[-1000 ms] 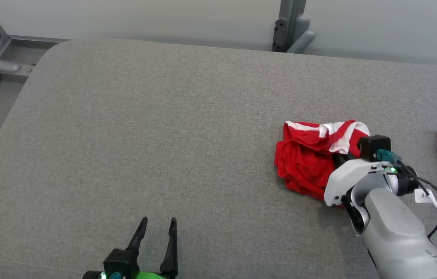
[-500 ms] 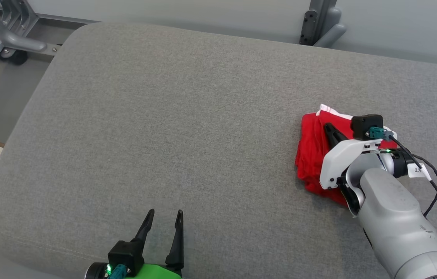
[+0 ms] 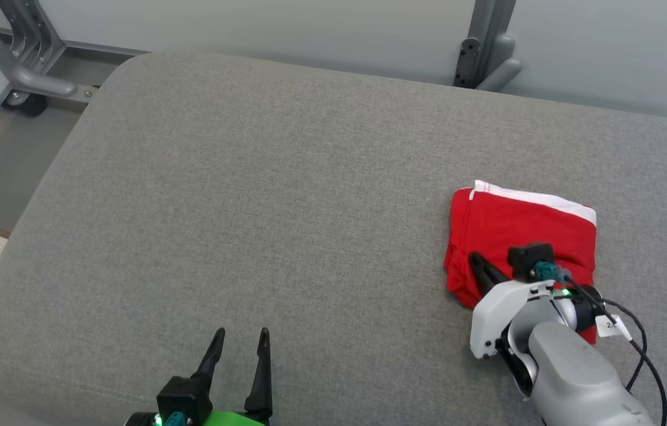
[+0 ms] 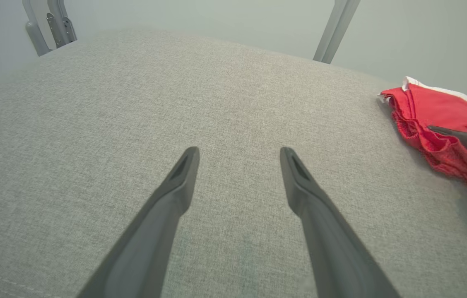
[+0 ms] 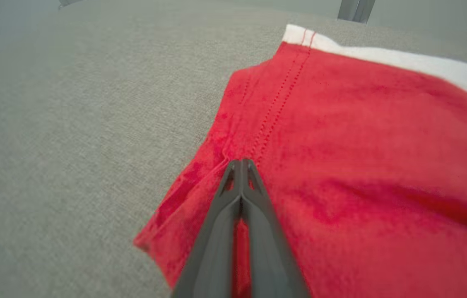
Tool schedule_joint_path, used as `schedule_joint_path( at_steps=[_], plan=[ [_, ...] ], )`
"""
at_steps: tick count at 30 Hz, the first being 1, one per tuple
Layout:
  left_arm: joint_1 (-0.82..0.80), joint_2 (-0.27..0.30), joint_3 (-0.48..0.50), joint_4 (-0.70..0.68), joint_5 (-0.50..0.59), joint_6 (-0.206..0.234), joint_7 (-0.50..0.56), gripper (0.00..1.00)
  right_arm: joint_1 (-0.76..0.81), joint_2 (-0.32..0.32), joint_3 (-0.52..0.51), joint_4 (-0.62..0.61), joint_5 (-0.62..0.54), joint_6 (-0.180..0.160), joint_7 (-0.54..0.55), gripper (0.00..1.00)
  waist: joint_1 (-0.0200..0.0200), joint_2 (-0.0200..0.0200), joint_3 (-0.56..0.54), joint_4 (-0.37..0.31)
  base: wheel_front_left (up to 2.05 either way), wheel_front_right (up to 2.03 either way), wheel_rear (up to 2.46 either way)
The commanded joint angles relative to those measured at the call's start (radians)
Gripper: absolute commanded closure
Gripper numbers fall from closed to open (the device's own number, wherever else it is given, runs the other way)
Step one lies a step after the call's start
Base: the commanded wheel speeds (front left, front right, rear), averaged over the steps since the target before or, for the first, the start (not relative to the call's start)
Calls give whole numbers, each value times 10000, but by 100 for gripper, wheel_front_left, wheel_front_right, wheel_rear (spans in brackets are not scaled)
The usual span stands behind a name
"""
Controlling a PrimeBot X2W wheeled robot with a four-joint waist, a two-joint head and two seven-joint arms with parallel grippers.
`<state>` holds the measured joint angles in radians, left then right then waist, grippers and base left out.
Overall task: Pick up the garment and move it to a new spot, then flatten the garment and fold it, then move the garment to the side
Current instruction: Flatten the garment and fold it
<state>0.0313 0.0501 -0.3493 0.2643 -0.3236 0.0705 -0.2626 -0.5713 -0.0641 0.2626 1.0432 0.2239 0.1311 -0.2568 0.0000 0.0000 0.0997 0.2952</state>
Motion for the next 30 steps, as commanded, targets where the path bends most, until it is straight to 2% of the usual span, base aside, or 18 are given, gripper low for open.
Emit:
schedule_joint_path(
  at_steps=[1, 13, 19, 20, 23, 24, 25, 30],
  plan=[
    [133, 16, 61, -46, 48, 65, -25, 0, 359, 44, 203, -162, 122, -9, -44, 100, 0, 0, -111, -127, 0, 0, 0],
    [458, 17, 47, -71, 102, 106, -25, 0, 1671, 119, 1391, -1404, 1096, -9, -83, 100, 0, 0, -508, -497, 0, 0, 0],
    [603, 19, 208, -95, 180, 109, -25, 0, 2069, 115, 1224, -2245, 1048, -9, -87, 100, 0, 0, -723, -665, 0, 0, 0],
    [632, 19, 262, -101, 198, 99, -25, 0, 2196, 97, 1077, -2548, 988, -9, -87, 96, 0, 0, -770, -704, 0, 0, 0],
    [694, 19, 448, -126, 316, 32, -25, 0, 2752, -94, 421, -3711, 735, -9, -88, 51, 0, 0, -926, -822, 0, 0, 0],
    [707, 19, 504, -140, 346, 16, -25, 0, 2989, -138, 148, -4147, 609, -9, -88, 13, 0, 0, -980, -866, 0, 0, 0],
    [747, 17, 562, -159, 376, 8, -25, 0, 3254, -180, -137, -4652, 453, -9, -88, 0, 0, 0, -1034, -914, 0, 0, 0],
    [930, 19, 846, -236, 482, -24, -25, 0, 4783, -418, -1632, -6879, -278, -9, -84, 0, 0, 0, -1226, -1186, 0, 0, 0]
  ],
)
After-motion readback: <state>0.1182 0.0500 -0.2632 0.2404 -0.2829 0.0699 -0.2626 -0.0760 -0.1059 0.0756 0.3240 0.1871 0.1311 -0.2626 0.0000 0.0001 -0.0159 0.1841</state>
